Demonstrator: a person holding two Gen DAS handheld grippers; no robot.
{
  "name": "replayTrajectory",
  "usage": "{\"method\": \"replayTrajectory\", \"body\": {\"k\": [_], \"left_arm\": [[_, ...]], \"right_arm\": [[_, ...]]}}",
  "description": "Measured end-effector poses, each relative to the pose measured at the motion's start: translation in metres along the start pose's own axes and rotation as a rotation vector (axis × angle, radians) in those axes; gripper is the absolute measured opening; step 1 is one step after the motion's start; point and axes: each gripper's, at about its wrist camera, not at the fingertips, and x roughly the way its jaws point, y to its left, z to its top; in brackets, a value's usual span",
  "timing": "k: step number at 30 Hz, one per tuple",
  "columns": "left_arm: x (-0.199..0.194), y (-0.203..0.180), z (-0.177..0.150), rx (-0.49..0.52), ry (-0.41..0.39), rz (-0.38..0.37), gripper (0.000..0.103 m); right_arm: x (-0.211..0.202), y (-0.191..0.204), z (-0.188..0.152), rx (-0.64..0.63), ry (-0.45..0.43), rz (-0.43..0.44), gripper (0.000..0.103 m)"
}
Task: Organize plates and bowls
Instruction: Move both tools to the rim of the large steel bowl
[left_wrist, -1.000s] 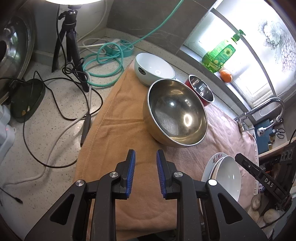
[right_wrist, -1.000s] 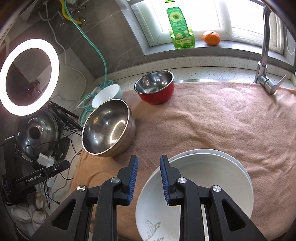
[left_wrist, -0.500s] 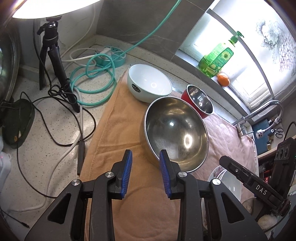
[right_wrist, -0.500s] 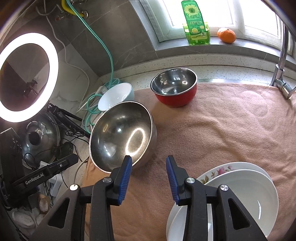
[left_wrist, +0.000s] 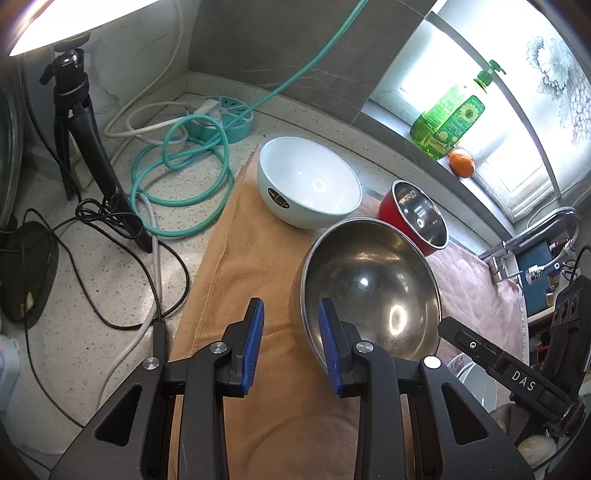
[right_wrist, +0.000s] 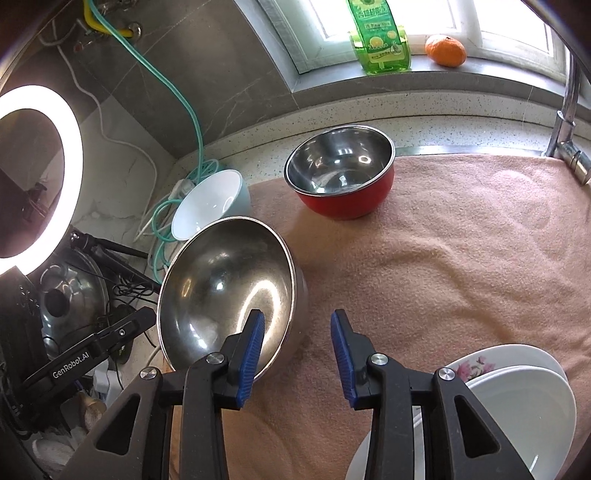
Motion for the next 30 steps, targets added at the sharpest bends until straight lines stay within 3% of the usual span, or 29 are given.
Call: {"method": "replayTrajectory", "body": {"k": [2, 8, 14, 19, 30], "left_arm": [[0.003, 0.001, 0.002, 0.004, -0.002, 0.004, 0.029], [0.010, 0.003, 0.005, 0.006, 0.004, -0.002, 0.028], [0.015, 0.003, 0.005, 0.015, 0.021, -0.011, 0.016], [0.017, -0.001, 0.004, 0.026, 0.024, -0.022, 0.011], [0.011, -0.003, 0.000, 0.031, 0.019, -0.005, 0.011]], "right_arm": [[0.003, 0.001, 0.001, 0.002, 0.006, 0.007, 0.022], [0.012, 0.003, 0.003, 0.004, 0.020, 0.006, 0.016], [0.018, 0.002, 0.004, 0.016, 0.033, 0.014, 0.011], [0.017, 0.004, 0.005, 0.005, 0.037, 0.012, 0.010], [0.016, 0.006, 0.003, -0.011, 0.040, 0.013, 0.010]]}}
